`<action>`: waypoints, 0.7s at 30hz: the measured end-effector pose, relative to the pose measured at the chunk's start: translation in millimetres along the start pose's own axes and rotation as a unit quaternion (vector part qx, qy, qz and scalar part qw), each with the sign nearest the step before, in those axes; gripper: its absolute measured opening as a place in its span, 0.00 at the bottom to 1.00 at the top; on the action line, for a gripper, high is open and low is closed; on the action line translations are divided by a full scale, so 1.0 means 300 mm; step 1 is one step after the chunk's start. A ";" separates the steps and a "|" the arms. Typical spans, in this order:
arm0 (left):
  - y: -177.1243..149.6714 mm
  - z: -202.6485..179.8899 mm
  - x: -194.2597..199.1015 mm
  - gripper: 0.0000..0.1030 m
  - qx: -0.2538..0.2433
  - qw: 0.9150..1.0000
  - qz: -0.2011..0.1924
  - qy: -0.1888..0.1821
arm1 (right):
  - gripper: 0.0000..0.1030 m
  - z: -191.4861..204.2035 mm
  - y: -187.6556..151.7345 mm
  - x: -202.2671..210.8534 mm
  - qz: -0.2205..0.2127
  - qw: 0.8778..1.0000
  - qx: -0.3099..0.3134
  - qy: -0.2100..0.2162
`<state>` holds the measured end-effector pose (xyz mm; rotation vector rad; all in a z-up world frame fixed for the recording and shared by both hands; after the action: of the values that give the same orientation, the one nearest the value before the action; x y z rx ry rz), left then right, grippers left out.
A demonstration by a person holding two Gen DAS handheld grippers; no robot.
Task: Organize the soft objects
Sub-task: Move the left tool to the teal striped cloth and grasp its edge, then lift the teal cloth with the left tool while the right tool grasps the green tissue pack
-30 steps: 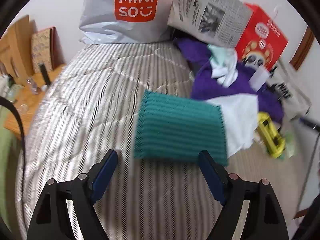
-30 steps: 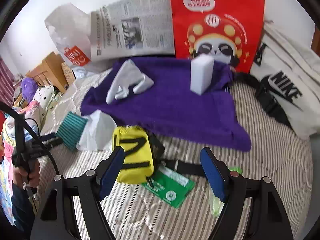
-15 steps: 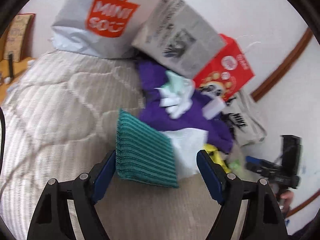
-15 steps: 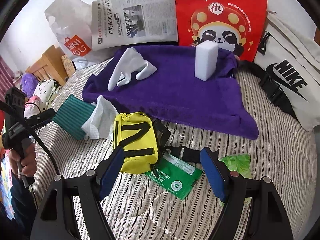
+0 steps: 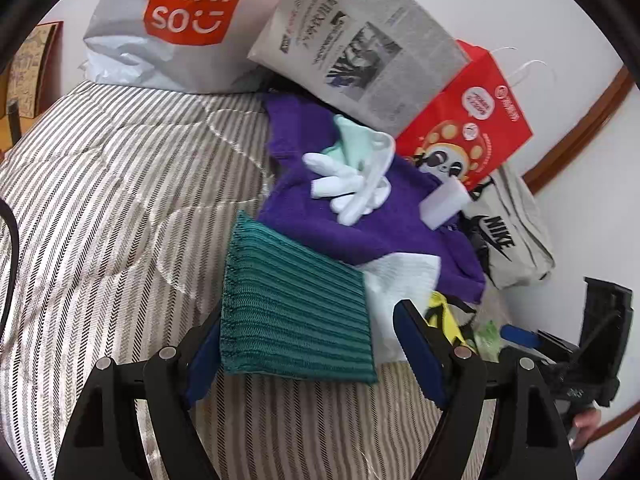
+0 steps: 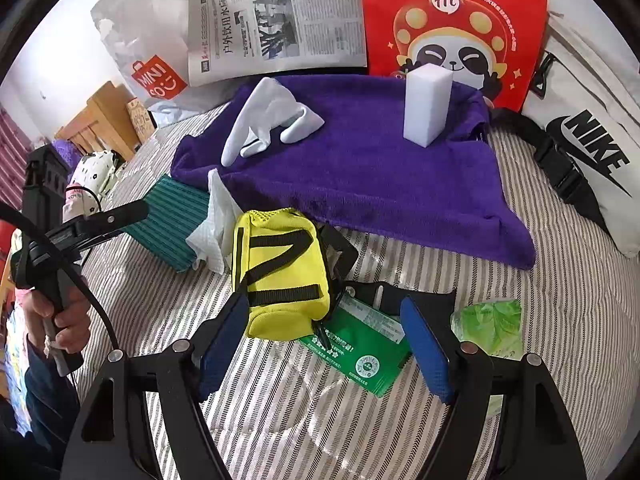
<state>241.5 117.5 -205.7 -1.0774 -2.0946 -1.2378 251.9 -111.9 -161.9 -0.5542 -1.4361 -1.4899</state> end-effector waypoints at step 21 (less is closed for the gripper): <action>0.011 -0.069 0.100 0.19 -0.014 1.000 -0.011 -0.006 | 0.75 -0.027 -0.038 0.008 0.006 1.000 -0.002 -0.005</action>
<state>227.0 111.6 -172.6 -1.0789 -2.1099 -1.2773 243.5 -121.9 -167.4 -0.5733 -1.4353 -1.4834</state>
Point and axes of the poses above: each gripper's, at about its wrist camera, not at the fingertips, and x roughly against the way its jaws point, z to its left, y to its top, the point moved 10 cm from there along -x, roughly the way its jaws point, and after that the axes turned 4 degrees about y, right-handed, at the moved point
